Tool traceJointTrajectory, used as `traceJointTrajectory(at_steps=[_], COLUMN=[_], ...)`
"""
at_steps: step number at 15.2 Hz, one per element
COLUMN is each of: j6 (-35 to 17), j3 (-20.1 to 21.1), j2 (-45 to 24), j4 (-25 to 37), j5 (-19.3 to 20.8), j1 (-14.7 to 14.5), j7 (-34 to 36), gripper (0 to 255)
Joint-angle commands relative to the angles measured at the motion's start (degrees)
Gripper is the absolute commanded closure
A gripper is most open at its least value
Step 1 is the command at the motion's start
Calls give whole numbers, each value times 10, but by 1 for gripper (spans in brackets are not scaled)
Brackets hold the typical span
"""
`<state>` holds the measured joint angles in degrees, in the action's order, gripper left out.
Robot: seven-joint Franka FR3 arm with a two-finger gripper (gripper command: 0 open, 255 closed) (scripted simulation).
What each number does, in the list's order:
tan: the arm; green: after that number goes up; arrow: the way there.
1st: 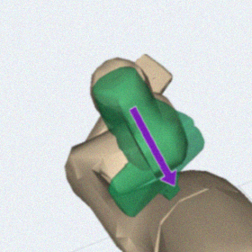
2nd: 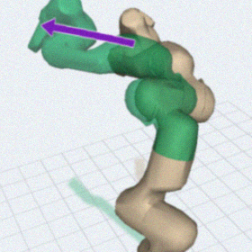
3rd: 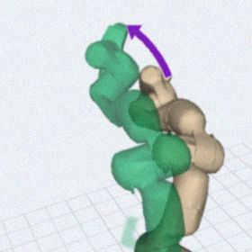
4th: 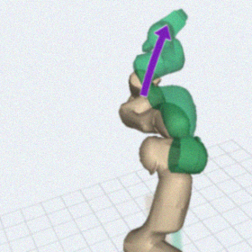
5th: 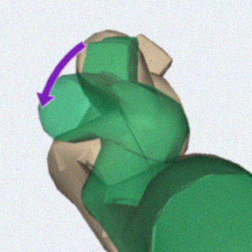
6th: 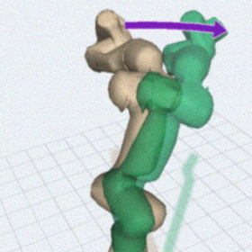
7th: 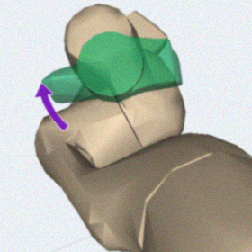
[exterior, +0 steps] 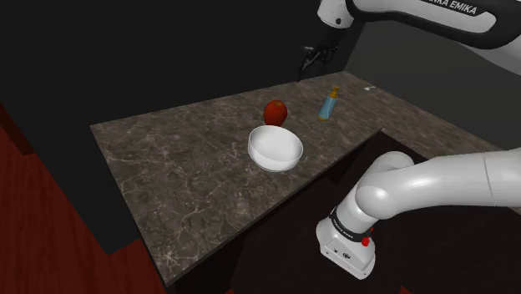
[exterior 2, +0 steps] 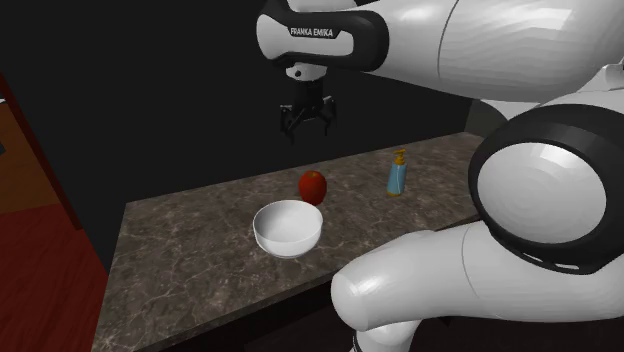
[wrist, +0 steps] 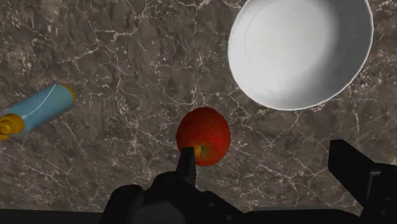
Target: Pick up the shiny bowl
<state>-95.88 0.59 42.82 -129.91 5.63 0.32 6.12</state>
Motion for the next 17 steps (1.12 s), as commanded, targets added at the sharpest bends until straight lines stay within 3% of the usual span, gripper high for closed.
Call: traceJointTrajectory(at_steps=[1,17], j6=[0,-237], j3=[0,-92], j2=[0,43], j4=[0,-311], j5=[0,-43], j1=[0,12], j7=[0,-27], gripper=[0,0])
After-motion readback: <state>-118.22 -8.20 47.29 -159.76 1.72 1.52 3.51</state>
